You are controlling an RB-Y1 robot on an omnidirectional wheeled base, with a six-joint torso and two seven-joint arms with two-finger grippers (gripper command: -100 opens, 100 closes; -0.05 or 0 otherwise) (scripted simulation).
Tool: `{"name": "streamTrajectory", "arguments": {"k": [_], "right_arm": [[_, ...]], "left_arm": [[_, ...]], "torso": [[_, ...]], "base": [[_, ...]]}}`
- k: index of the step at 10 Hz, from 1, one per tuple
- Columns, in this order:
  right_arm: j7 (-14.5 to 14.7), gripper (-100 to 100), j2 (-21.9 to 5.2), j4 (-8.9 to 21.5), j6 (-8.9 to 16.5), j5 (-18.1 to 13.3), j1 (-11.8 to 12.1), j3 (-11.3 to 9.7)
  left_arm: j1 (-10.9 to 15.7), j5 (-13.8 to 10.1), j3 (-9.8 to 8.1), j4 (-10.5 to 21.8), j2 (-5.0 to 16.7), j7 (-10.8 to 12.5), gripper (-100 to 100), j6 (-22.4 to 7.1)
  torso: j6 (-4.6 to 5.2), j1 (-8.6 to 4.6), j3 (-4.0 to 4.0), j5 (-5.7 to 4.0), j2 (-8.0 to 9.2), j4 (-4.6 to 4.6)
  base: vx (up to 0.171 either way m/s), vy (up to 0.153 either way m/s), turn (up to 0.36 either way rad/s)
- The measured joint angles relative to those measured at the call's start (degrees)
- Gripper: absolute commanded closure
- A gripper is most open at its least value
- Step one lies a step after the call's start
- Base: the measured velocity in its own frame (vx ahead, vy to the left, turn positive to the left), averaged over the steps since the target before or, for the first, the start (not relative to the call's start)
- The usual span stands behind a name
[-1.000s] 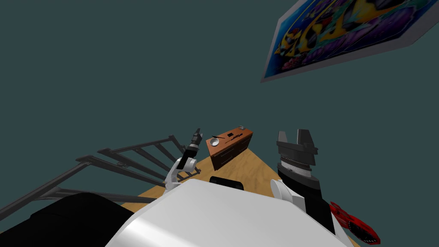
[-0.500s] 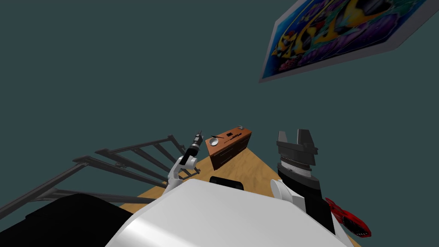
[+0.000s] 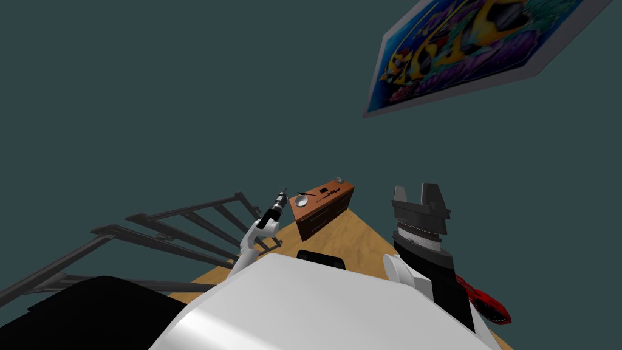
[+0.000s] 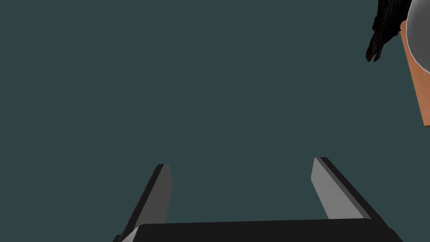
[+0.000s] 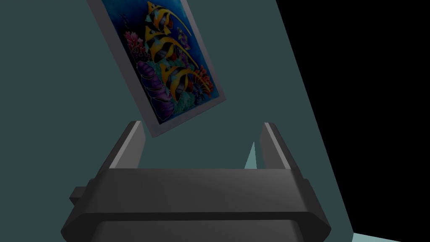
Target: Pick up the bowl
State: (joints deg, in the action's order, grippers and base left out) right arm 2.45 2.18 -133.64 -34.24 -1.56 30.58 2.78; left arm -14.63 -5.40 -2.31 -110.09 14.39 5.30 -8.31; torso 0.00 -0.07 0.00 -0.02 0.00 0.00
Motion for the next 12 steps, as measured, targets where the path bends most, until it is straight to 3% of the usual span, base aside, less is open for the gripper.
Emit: {"name": "streamTrajectory", "arguments": {"k": [12], "right_arm": [[0.0, 0, 0.0, 0.0, 0.0, 0.0, 0.0, 0.0]], "left_arm": [[7.6, -6.6, -1.69, 16.0, 4.6, 1.0, -100, -15.6]], "torso": [[-0.02, 0.01, -0.05, 0.0, -0.08, -0.02]], "base": [[0.014, -0.022, -0.059]]}}
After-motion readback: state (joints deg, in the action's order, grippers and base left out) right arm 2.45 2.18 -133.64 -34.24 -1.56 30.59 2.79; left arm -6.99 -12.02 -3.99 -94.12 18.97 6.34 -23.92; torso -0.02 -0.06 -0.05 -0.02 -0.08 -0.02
